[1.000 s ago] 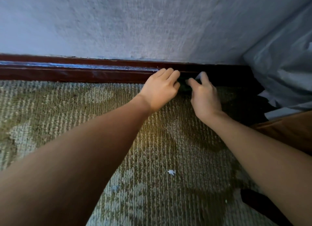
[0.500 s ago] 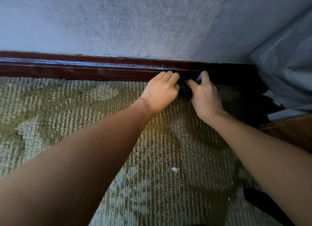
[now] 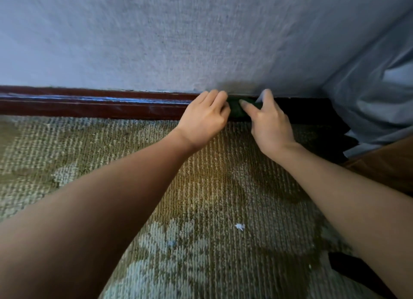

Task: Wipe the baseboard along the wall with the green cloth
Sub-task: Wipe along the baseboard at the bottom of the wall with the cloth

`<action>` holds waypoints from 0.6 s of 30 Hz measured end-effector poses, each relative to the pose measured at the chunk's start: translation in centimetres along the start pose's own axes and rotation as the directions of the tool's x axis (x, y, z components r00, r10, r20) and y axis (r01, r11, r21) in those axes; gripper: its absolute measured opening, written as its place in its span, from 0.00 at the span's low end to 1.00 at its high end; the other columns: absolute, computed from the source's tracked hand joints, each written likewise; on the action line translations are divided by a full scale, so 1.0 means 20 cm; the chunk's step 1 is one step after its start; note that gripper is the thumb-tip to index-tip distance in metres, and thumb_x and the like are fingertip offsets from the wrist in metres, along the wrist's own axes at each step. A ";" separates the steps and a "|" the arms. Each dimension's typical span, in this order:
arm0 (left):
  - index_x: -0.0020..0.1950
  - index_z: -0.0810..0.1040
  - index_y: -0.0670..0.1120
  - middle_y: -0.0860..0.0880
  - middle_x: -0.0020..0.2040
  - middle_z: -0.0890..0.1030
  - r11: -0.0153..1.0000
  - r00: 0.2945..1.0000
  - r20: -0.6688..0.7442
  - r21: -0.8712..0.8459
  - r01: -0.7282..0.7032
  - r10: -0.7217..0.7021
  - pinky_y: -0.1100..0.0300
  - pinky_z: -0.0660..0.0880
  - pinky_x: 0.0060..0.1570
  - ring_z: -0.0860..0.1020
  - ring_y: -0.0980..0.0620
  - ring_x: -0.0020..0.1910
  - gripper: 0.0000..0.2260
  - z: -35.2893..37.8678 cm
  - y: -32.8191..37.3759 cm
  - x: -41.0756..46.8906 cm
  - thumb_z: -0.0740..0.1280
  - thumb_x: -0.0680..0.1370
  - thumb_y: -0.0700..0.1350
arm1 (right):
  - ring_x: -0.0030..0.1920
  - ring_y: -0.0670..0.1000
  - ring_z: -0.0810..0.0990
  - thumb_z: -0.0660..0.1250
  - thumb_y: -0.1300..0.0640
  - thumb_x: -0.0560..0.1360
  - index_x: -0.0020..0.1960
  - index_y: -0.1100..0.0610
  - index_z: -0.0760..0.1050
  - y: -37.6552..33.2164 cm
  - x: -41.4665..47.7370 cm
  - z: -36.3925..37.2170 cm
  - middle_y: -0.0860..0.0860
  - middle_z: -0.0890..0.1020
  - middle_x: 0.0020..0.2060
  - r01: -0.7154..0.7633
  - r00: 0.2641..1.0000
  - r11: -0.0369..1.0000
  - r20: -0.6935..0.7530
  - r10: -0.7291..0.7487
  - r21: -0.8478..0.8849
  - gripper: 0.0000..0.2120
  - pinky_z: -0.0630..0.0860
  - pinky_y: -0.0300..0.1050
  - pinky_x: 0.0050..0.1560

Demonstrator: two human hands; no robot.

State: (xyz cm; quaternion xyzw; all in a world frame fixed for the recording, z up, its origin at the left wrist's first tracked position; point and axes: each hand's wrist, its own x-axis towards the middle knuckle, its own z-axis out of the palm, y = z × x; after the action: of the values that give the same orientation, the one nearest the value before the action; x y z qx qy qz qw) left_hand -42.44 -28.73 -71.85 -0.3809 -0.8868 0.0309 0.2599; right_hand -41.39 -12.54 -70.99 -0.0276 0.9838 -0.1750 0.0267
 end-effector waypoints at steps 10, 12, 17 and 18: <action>0.42 0.83 0.39 0.45 0.37 0.81 1.000 1.000 0.031 0.019 0.004 -0.004 0.60 0.73 0.33 0.79 0.47 0.34 0.15 0.03 -0.01 0.01 0.56 0.71 0.37 | 0.45 0.56 0.71 0.56 0.57 0.78 0.66 0.56 0.67 0.01 -0.01 0.05 0.51 0.72 0.50 0.025 0.998 0.999 -0.048 -0.026 -0.033 0.17 0.60 0.43 0.40; 0.42 0.83 0.38 0.44 0.38 0.81 1.000 0.999 0.042 0.004 0.010 -0.010 0.60 0.73 0.34 0.79 0.47 0.35 0.14 0.04 -0.01 0.01 0.57 0.71 0.37 | 0.51 0.61 0.71 0.55 0.63 0.76 0.70 0.54 0.65 0.01 -0.02 0.05 0.60 0.69 0.59 0.071 0.997 0.985 -0.006 -0.073 -0.157 0.22 0.61 0.45 0.42; 0.41 0.82 0.37 0.41 0.39 0.80 0.996 0.991 0.113 -0.054 0.075 -0.068 0.59 0.74 0.35 0.79 0.44 0.37 0.11 0.03 -0.01 0.01 0.60 0.70 0.37 | 0.41 0.51 0.69 0.55 0.54 0.78 0.65 0.55 0.68 0.03 0.01 0.07 0.43 0.68 0.43 -0.013 1.000 0.999 -0.022 0.013 0.029 0.17 0.61 0.42 0.39; 0.40 0.82 0.37 0.41 0.39 0.80 0.994 0.990 0.111 -0.053 0.095 -0.089 0.59 0.74 0.36 0.79 0.44 0.37 0.10 0.03 -0.01 0.01 0.61 0.69 0.36 | 0.39 0.49 0.67 0.54 0.52 0.79 0.64 0.55 0.69 0.03 0.01 0.07 0.41 0.65 0.39 -0.039 0.999 0.997 -0.017 0.040 0.060 0.16 0.62 0.42 0.39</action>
State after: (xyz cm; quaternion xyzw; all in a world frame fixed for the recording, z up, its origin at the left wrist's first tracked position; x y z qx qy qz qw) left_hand -42.98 -28.56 -72.21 -0.3447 -0.9167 0.0137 0.2014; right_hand -41.57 -12.39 -72.58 -0.0058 0.9787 -0.2041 0.0219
